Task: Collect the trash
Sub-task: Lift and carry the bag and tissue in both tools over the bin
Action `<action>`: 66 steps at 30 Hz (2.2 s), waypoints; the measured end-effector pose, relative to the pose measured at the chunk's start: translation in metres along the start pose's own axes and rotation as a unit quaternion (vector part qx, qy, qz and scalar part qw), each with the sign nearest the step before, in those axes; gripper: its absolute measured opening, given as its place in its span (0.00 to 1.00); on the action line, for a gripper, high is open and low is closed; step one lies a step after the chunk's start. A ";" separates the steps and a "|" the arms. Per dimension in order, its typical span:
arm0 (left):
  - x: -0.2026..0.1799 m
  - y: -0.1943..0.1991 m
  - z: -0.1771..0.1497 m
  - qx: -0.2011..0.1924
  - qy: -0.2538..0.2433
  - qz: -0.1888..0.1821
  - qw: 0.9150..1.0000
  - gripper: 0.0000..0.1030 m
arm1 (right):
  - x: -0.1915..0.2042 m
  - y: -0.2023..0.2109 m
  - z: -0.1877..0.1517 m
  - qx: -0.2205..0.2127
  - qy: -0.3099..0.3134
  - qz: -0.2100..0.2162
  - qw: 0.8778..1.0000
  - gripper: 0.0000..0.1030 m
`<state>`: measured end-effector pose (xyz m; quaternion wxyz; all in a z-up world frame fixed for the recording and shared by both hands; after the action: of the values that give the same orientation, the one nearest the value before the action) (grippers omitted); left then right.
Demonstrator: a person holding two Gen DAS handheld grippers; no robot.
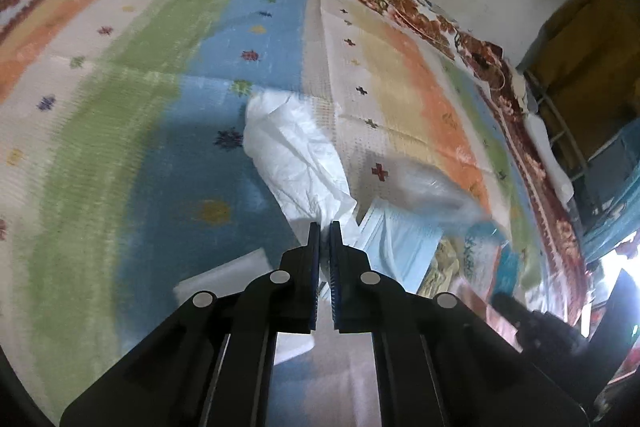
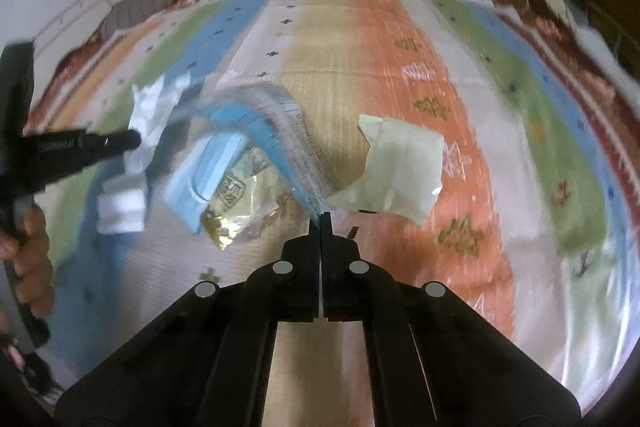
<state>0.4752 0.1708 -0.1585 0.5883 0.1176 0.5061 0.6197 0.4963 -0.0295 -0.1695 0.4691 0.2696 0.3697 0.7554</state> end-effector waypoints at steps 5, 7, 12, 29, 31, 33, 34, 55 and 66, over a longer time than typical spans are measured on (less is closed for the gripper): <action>0.002 0.030 0.002 -0.005 -0.014 0.013 1.000 0.03 | 0.003 0.012 -0.003 -0.003 -0.013 0.007 1.000 0.00; -0.001 0.043 0.001 -0.005 -0.028 0.019 0.999 0.03 | 0.006 0.021 -0.003 -0.007 -0.013 0.012 1.000 0.00; -0.010 0.063 -0.007 0.005 -0.046 0.014 0.999 0.03 | 0.012 0.048 -0.006 -0.015 -0.018 0.026 0.999 0.00; -0.027 0.118 -0.080 0.054 -0.110 0.046 0.991 0.03 | 0.021 0.108 -0.037 0.004 0.003 0.071 0.997 0.00; -0.027 0.132 -0.088 0.048 -0.110 0.043 0.992 0.03 | 0.027 0.112 -0.042 0.013 0.021 0.060 0.998 0.00; -0.029 0.145 -0.093 0.040 -0.108 0.035 0.993 0.03 | 0.033 0.117 -0.047 0.021 0.030 0.065 0.997 0.00; -0.030 0.153 -0.095 0.036 -0.106 0.031 0.993 0.03 | 0.034 0.119 -0.048 0.021 0.031 0.068 0.997 0.00; -0.077 0.218 -0.142 0.009 -0.136 -0.003 0.991 0.03 | 0.042 0.190 -0.082 -0.014 0.045 0.058 0.997 0.00; -0.082 0.244 -0.171 0.007 -0.119 -0.023 0.993 0.03 | 0.053 0.233 -0.113 -0.042 0.054 0.080 0.995 0.00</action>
<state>0.2225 0.0680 -0.0132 0.6576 0.1823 0.4395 0.5841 0.2704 -0.0833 -0.0426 0.3976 0.2376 0.3399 0.8185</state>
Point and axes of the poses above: each gripper's, at about its wrist camera, not at the fingertips, and y roughly against the way its jaws point, x to its left, z to its top, the point moved 5 cm from there along -y, roughly the way its jaws point, and after that the axes turned 2 degrees about y, right-handed, at the moved point
